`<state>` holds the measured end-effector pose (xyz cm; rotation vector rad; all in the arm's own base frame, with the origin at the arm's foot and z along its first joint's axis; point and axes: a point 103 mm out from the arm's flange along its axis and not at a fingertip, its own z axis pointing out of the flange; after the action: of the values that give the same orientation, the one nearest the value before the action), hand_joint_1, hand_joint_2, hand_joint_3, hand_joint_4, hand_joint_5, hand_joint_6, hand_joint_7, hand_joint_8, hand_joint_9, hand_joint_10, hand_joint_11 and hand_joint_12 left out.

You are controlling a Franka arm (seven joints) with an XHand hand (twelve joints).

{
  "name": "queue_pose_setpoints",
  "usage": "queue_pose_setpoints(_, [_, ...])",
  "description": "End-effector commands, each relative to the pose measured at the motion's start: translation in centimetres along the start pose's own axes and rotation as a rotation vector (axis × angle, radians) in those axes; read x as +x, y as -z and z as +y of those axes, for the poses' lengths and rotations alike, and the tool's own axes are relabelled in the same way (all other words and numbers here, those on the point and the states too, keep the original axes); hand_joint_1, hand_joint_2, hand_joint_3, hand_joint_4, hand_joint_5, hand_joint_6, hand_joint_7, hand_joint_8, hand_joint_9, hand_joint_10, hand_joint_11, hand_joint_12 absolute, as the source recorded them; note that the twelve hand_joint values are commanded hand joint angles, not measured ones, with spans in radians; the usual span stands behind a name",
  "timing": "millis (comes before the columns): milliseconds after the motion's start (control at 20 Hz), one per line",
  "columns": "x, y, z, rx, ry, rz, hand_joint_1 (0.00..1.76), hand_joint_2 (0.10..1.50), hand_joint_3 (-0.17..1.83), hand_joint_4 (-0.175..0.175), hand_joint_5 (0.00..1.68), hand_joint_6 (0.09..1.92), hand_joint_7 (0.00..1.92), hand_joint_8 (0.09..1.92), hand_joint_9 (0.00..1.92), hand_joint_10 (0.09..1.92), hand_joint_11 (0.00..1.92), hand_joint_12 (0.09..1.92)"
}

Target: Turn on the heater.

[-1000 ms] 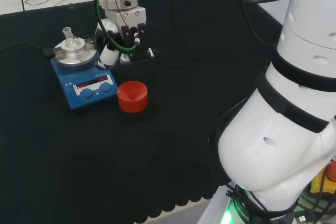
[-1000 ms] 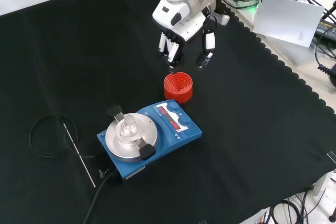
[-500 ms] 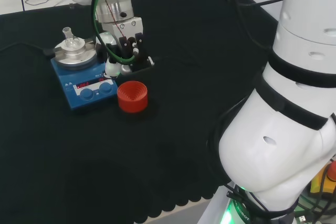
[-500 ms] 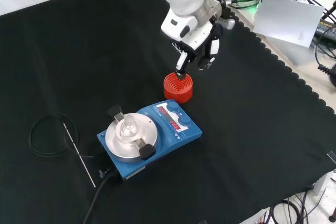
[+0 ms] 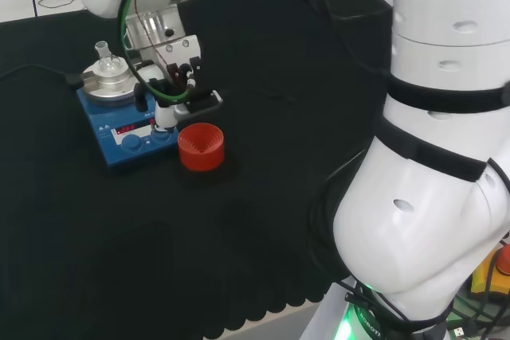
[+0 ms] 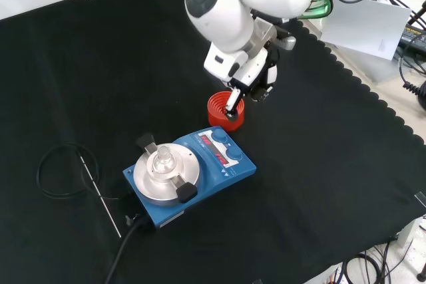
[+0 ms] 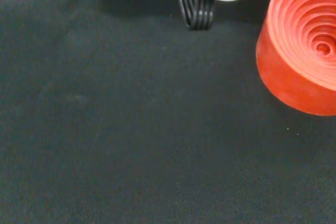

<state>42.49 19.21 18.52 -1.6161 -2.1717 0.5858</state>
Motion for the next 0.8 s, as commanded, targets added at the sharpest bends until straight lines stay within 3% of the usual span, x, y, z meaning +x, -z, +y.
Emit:
queue_pose_setpoints(50, [0.8, -0.4, 1.0, 0.055, 0.029, -0.030, 1.40, 0.70, 0.97, -0.059, 0.28, 0.72, 1.62, 1.61, 1.67, 1.76, 1.41, 1.35])
queue_pose_setpoints(800, [1.2, -2.1, 2.7, 0.102, 0.055, -0.022, 1.41, 0.69, 0.99, -0.039, 0.26, 0.61, 1.63, 1.60, 1.68, 1.76, 1.42, 1.35])
